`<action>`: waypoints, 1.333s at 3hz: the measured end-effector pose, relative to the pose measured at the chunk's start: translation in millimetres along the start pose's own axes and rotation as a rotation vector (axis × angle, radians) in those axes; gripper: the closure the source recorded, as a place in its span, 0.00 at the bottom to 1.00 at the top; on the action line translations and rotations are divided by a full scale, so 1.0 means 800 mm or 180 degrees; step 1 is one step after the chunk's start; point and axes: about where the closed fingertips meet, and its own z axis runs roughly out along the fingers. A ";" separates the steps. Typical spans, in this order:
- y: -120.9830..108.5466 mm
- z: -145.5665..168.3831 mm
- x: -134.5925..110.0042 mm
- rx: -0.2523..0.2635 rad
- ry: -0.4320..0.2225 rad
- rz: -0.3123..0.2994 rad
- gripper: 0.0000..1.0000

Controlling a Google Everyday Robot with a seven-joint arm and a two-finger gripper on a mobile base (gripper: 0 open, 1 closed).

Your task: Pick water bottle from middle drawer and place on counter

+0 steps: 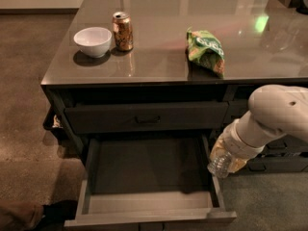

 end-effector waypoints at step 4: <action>0.028 -0.054 0.000 0.0489 -0.0137 -0.0845 1.00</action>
Offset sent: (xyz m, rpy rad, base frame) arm -0.0275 -0.0484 0.0547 0.1938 -0.2095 0.5259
